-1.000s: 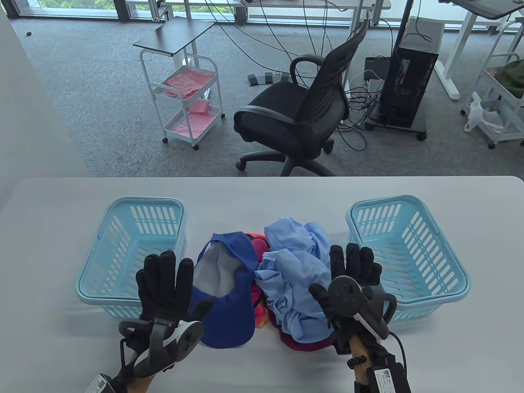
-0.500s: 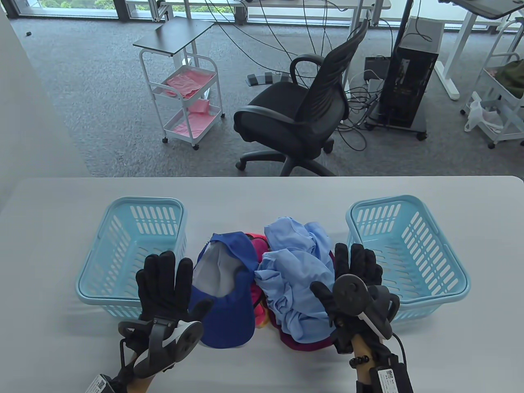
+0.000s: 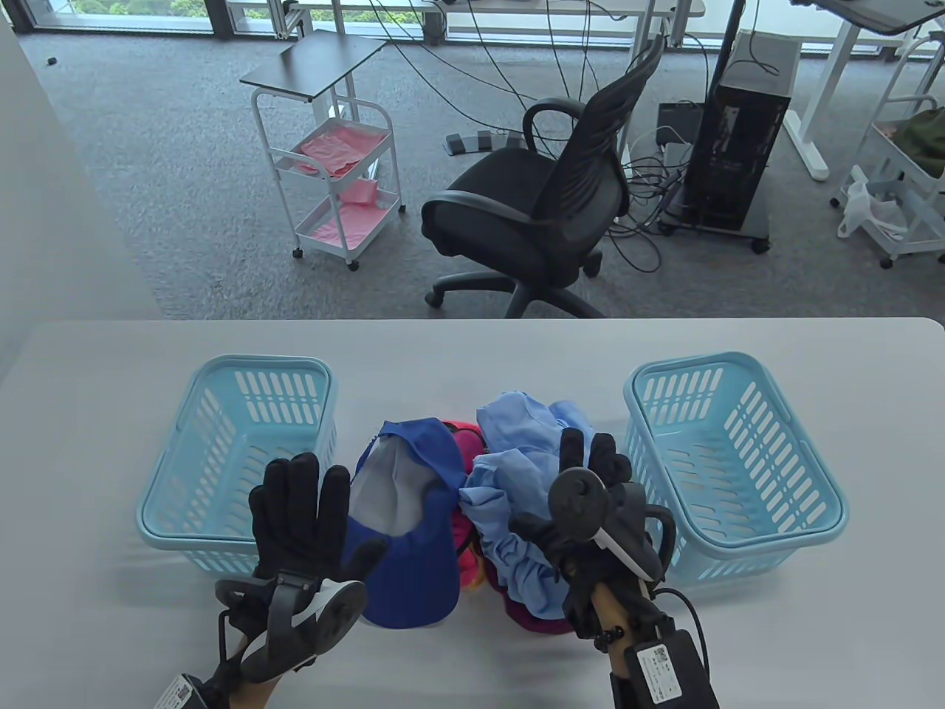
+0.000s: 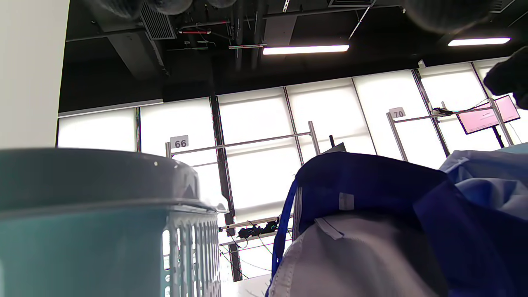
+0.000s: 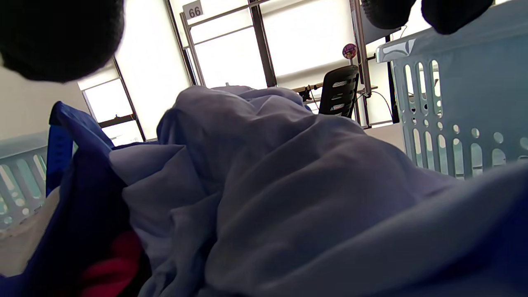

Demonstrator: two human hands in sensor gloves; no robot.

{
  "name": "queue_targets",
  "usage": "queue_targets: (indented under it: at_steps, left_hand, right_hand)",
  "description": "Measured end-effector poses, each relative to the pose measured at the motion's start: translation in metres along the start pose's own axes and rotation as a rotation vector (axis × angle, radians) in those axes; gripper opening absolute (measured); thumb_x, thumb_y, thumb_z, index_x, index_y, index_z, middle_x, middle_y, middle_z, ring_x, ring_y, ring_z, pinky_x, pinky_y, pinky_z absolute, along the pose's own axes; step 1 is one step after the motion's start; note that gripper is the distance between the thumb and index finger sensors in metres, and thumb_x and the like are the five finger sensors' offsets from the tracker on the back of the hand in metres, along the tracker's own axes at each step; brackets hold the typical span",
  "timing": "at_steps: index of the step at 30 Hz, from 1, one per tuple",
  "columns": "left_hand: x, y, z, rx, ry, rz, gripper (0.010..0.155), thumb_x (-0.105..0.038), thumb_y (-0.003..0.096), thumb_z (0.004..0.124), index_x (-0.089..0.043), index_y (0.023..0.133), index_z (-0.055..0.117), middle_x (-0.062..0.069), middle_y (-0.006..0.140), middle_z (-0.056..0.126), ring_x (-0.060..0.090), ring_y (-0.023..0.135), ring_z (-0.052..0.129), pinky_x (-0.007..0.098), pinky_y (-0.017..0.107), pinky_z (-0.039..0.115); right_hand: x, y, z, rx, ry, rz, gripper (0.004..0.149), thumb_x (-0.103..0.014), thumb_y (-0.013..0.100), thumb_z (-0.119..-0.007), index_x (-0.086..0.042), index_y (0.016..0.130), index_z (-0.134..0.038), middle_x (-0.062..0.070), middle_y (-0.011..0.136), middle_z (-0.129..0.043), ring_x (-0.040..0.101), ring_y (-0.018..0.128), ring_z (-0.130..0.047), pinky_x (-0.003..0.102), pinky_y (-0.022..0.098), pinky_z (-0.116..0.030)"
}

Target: Sort apparel and towels into hand baskets

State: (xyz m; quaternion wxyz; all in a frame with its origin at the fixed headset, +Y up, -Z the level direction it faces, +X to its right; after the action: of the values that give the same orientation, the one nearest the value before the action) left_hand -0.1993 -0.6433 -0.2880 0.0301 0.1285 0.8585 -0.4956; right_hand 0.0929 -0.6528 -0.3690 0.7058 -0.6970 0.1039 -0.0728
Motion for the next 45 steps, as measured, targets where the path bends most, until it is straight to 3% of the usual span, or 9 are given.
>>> queue_targets:
  at_steps: [10, 15, 20, 25, 30, 45]
  left_hand:
    - [0.0, 0.0, -0.002, -0.003, -0.014, 0.002, 0.098, -0.067, 0.0448, 0.06, -0.013, 0.111, 0.014, 0.032, 0.116, 0.022, 0.062, 0.106, 0.039, 0.071, 0.075, 0.048]
    - [0.0, -0.001, -0.004, -0.015, -0.013, -0.002, 0.097, -0.067, 0.0449, 0.06, -0.013, 0.112, 0.015, 0.032, 0.116, 0.023, 0.062, 0.106, 0.04, 0.07, 0.075, 0.048]
    - [-0.001, -0.002, -0.003, -0.014, -0.009, 0.001, 0.097, -0.067, 0.045, 0.06, -0.013, 0.112, 0.015, 0.032, 0.116, 0.023, 0.062, 0.106, 0.04, 0.07, 0.075, 0.048]
    - [-0.001, -0.001, -0.004, -0.013, -0.01, -0.007, 0.097, -0.067, 0.0449, 0.06, -0.013, 0.112, 0.016, 0.032, 0.116, 0.024, 0.062, 0.106, 0.041, 0.07, 0.075, 0.048]
    - [0.002, -0.001, -0.007, -0.026, -0.014, -0.021, 0.097, -0.067, 0.045, 0.06, -0.013, 0.112, 0.016, 0.032, 0.116, 0.024, 0.061, 0.106, 0.041, 0.07, 0.075, 0.049]
    - [0.009, 0.0, -0.009, -0.031, -0.031, -0.044, 0.097, -0.067, 0.045, 0.061, -0.012, 0.112, 0.017, 0.032, 0.116, 0.025, 0.061, 0.106, 0.042, 0.07, 0.075, 0.049]
  right_hand:
    - [-0.018, 0.052, -0.071, -0.309, -0.154, -0.12, 0.134, -0.061, 0.021, -0.086, -0.008, 0.095, 0.011, 0.041, 0.102, -0.008, 0.073, 0.091, -0.039, 0.085, 0.06, -0.055]
    - [-0.015, 0.057, -0.096, -0.254, -0.251, -0.152, 0.131, -0.061, 0.023, -0.086, -0.005, 0.097, 0.006, 0.037, 0.104, -0.027, 0.067, 0.092, -0.051, 0.079, 0.062, -0.06]
    - [-0.005, 0.058, -0.099, -0.153, -0.218, -0.183, 0.119, -0.052, 0.026, -0.09, -0.007, 0.102, -0.011, 0.029, 0.101, -0.054, 0.054, 0.084, -0.078, 0.066, 0.06, -0.073]
    - [0.001, 0.057, -0.091, -0.048, -0.179, -0.191, 0.103, -0.042, 0.029, -0.094, -0.011, 0.103, -0.03, 0.021, 0.089, -0.076, 0.042, 0.07, -0.096, 0.054, 0.054, -0.085]
    - [0.011, 0.056, -0.079, 0.008, -0.091, -0.209, 0.092, -0.036, 0.03, -0.095, -0.013, 0.101, -0.042, 0.016, 0.081, -0.087, 0.036, 0.063, -0.103, 0.049, 0.049, -0.09]
    - [0.011, 0.03, 0.012, 0.229, 0.096, -0.22, 0.084, -0.03, 0.031, -0.094, -0.018, 0.1, -0.047, 0.013, 0.082, -0.088, 0.037, 0.063, -0.103, 0.05, 0.047, -0.091]
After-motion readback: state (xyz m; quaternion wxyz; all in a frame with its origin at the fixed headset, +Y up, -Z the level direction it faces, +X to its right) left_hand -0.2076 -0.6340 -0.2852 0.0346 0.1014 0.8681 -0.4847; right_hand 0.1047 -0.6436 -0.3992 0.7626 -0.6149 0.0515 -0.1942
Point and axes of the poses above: the tracker on the back of each hand, its own x axis roughly to the little-finger side, its own y axis roughly from the wrist to the fingertips, z = x × y, the point moved 2 cm from there along y, roughly from the wrist to the fingertips
